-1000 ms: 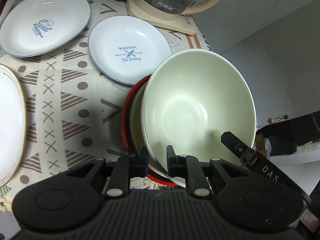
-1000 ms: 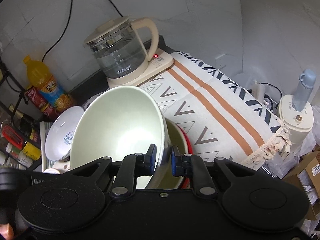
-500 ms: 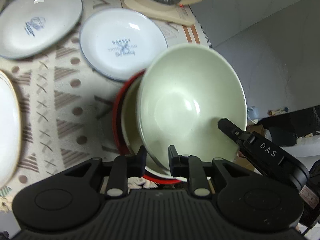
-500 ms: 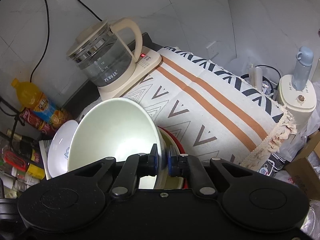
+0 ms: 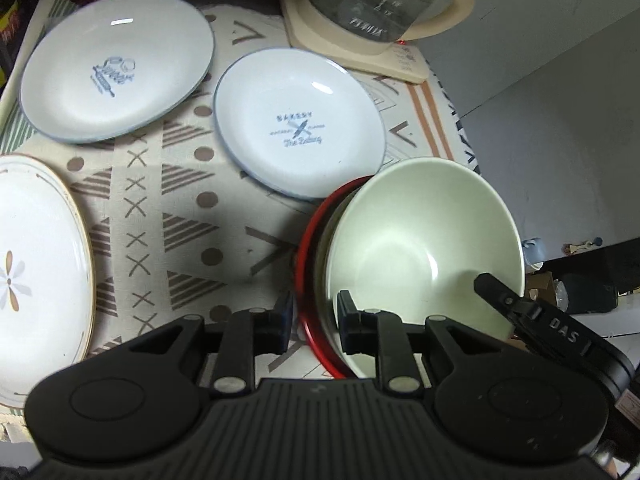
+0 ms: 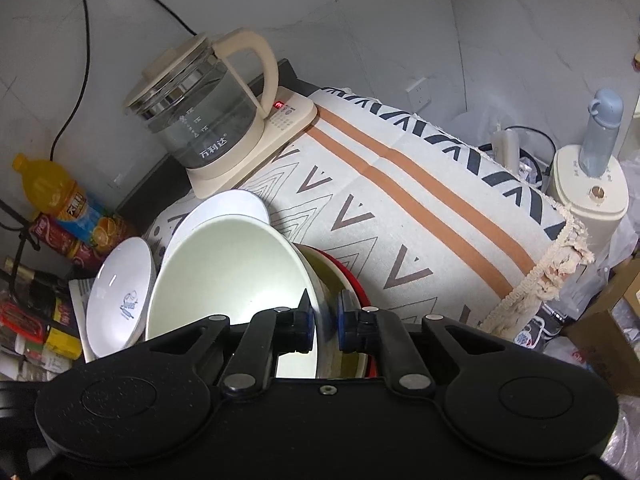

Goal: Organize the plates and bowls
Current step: 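Lower the smaller bowl into the stack and open the left gripper, then move both grippers away from the bowl stack toward the white plates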

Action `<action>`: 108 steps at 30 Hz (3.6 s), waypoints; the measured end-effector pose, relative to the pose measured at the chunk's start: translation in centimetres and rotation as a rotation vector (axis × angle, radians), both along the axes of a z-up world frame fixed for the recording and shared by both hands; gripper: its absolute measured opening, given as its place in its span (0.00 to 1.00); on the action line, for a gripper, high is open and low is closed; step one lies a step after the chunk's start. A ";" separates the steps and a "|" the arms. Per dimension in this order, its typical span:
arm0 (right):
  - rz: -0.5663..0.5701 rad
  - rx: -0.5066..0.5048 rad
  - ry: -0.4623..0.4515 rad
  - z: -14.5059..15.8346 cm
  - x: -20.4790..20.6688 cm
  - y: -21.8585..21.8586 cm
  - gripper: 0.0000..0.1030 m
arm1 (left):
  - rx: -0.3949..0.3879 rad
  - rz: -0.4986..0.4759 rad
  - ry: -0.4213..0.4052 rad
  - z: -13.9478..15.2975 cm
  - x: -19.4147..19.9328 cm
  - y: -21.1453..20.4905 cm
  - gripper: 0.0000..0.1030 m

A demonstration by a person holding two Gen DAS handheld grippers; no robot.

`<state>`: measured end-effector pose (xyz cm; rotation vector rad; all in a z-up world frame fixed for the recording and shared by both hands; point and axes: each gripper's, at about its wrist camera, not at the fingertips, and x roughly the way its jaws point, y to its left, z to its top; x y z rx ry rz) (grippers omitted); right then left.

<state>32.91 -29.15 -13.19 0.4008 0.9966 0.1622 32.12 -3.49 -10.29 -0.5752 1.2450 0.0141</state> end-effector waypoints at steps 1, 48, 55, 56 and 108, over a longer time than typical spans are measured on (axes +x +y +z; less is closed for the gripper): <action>0.004 -0.013 -0.005 0.0 -0.1 0.1 0.10 | -0.004 0.001 0.000 -0.2 0.0 0.0 0.21; 0.106 -0.167 -0.048 0.8 -0.7 0.8 0.25 | 0.071 0.017 -0.086 2.6 -1.1 0.9 0.35; 0.145 -0.149 -0.111 3.2 -1.6 1.8 0.50 | 0.091 0.017 -0.121 3.8 -2.2 1.1 0.56; 0.157 -0.145 -0.116 3.5 -1.7 2.1 0.51 | 0.093 0.018 -0.122 3.9 -2.4 1.2 0.59; 0.741 -0.166 -0.159 4.3 -2.9 19.7 0.94 | 0.201 0.421 -0.034 3.0 -12.0 14.7 0.99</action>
